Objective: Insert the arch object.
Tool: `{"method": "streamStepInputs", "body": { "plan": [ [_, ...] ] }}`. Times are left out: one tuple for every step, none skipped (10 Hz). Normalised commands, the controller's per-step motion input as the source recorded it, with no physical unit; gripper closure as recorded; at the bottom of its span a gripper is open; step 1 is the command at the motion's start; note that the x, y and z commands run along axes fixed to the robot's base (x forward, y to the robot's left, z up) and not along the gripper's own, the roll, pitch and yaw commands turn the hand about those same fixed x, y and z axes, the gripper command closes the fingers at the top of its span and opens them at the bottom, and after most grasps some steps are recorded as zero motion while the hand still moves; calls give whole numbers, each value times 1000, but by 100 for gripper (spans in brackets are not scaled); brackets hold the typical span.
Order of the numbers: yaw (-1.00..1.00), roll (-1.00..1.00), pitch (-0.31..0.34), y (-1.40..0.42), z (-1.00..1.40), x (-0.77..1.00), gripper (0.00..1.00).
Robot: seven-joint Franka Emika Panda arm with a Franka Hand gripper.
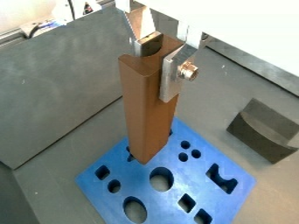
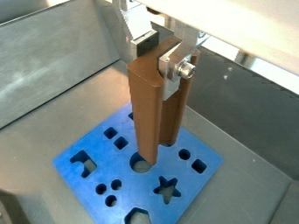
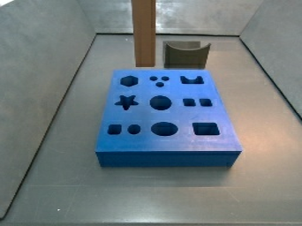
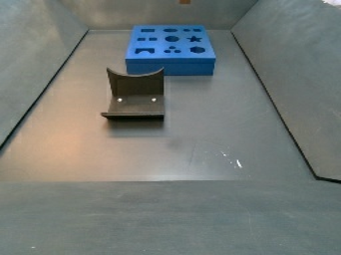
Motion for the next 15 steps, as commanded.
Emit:
{"method": "streamStepInputs", "body": {
  "plan": [
    [-1000, 30, -23, 0, -49, 31, 100],
    [-934, 54, -34, 69, -37, 183, 100],
    [-851, 57, -39, 134, -3, 303, 100],
    [-820, 66, -36, 151, -6, 346, 100],
    [-806, 73, -34, 157, -11, 360, 100],
    [-789, 87, -33, 163, -29, 383, 100],
    [-791, 87, -34, 163, -26, 380, 100],
    [-817, 87, -34, 157, -20, 363, 100],
    [-826, 90, -31, 151, -26, 354, 100],
    [-843, 93, -31, 146, -26, 334, 100],
    [-874, 93, -33, 129, -31, 289, 100],
    [-920, 96, -40, 103, -37, 223, 100],
    [-991, 96, -43, 54, -43, 126, 100],
    [-1000, 94, -47, 29, -40, 77, 100],
    [-1000, 93, -49, 20, -40, 63, 100]
  ]
}}
